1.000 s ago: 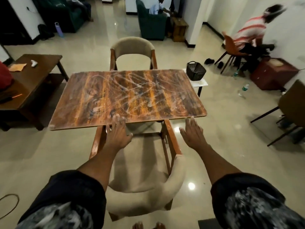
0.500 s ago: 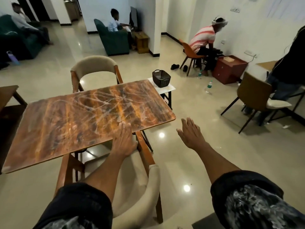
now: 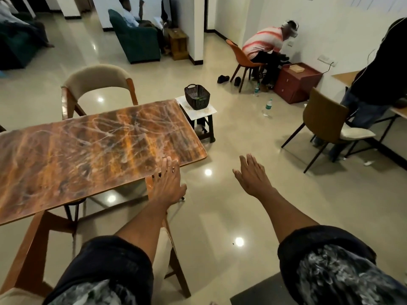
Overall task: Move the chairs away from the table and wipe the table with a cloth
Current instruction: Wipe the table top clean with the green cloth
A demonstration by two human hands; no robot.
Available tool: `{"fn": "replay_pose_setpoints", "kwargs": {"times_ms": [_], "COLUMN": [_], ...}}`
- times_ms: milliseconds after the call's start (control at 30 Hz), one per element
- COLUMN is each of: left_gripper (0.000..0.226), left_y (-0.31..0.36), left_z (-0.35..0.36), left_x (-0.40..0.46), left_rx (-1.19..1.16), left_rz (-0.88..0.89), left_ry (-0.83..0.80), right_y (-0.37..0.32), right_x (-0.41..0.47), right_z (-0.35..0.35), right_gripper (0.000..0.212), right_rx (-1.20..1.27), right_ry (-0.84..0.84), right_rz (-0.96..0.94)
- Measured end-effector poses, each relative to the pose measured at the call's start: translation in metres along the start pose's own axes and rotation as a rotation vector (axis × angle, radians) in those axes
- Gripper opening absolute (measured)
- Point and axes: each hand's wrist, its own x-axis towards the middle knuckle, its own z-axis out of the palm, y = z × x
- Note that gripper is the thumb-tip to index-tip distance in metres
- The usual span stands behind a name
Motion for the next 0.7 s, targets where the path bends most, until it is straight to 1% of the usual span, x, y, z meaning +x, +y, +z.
{"fn": "replay_pose_setpoints", "kwargs": {"times_ms": [33, 100, 267, 367, 467, 700], "left_gripper": [0.091, 0.091, 0.092, 0.093, 0.094, 0.091], "left_y": [0.007, 0.023, 0.055, 0.069, 0.083, 0.11], "left_z": [0.001, 0.003, 0.009, 0.015, 0.02, 0.012], "left_x": [0.004, 0.012, 0.044, 0.068, 0.098, 0.161], "left_rx": [0.005, 0.003, 0.034, 0.039, 0.056, 0.018], "left_rz": [0.007, 0.014, 0.044, 0.059, 0.062, 0.089], "left_ry": [-0.002, -0.029, -0.059, -0.05, -0.049, -0.02], "right_y": [0.008, 0.021, 0.043, 0.054, 0.064, 0.086], "right_x": [0.002, 0.008, 0.024, 0.039, 0.061, 0.117], "right_z": [0.0, -0.001, -0.001, 0.001, 0.001, -0.015], "right_gripper": [0.068, 0.064, 0.065, 0.066, 0.066, 0.066], "right_rx": [0.0, 0.008, 0.031, 0.016, 0.009, -0.022], "right_ry": [0.015, 0.037, 0.029, 0.024, 0.014, 0.018], "right_rz": [-0.003, -0.017, -0.007, -0.01, -0.018, -0.023]}}
